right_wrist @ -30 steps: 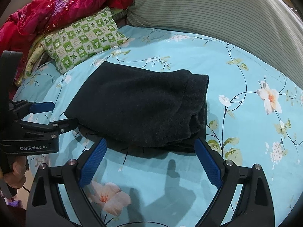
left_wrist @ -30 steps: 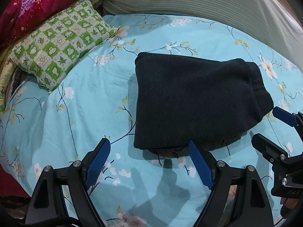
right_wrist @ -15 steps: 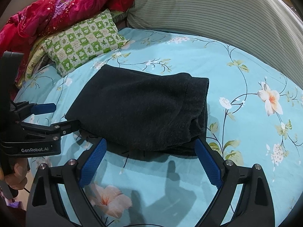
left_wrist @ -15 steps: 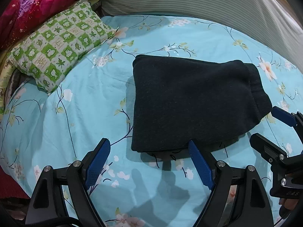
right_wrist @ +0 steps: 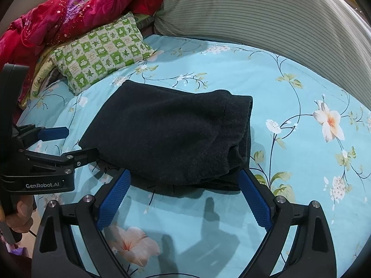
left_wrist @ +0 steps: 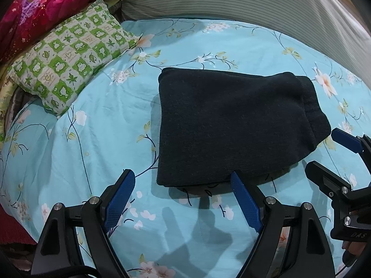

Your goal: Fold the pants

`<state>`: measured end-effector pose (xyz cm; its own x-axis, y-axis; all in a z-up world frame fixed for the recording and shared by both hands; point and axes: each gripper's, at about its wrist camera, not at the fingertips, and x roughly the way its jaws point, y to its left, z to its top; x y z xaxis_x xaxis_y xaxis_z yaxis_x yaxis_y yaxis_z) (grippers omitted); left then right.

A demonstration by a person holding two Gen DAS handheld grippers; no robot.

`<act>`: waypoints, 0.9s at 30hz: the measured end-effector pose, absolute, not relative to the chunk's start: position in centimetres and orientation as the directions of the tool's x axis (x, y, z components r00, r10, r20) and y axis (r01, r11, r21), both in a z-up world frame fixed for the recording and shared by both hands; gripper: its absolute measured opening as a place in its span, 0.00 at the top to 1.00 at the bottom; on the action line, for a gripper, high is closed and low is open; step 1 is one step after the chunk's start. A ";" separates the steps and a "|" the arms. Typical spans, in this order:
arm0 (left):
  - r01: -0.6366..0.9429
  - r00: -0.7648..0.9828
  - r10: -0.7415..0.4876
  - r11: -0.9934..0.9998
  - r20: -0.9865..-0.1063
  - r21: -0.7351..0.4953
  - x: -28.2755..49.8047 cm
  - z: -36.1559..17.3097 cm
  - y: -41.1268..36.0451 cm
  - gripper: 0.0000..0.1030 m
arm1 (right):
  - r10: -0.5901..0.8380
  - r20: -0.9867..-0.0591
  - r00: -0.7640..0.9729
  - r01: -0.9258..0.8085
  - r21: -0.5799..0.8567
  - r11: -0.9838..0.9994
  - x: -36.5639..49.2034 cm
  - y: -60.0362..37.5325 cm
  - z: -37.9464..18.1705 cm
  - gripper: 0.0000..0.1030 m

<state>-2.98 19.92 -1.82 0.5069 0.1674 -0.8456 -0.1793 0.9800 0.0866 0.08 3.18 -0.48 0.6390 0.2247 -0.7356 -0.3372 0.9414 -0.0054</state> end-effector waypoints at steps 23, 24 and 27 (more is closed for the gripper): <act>-0.181 0.500 0.163 0.980 -0.850 0.081 -3.0 -1.9 20.2 0.17 | 0.223 -0.737 0.638 -0.335 -0.005 0.942 0.1 3.0 -0.4 0.08; -0.181 0.500 0.162 0.980 -0.850 0.081 -3.0 -1.9 20.3 0.17 | 0.223 -0.737 0.638 -0.335 -0.005 0.942 0.1 2.9 -0.4 0.08; -0.179 0.502 0.163 0.980 -0.850 0.082 -3.1 -1.8 20.2 0.17 | 0.224 -0.737 0.637 -0.337 -0.005 0.941 0.2 2.9 -0.4 0.08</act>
<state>-3.09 20.25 -1.84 0.5016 0.1625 -0.8497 -0.1792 0.9804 0.0818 0.19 2.90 -0.40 0.6372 0.2243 -0.7373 -0.3373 0.9414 -0.0051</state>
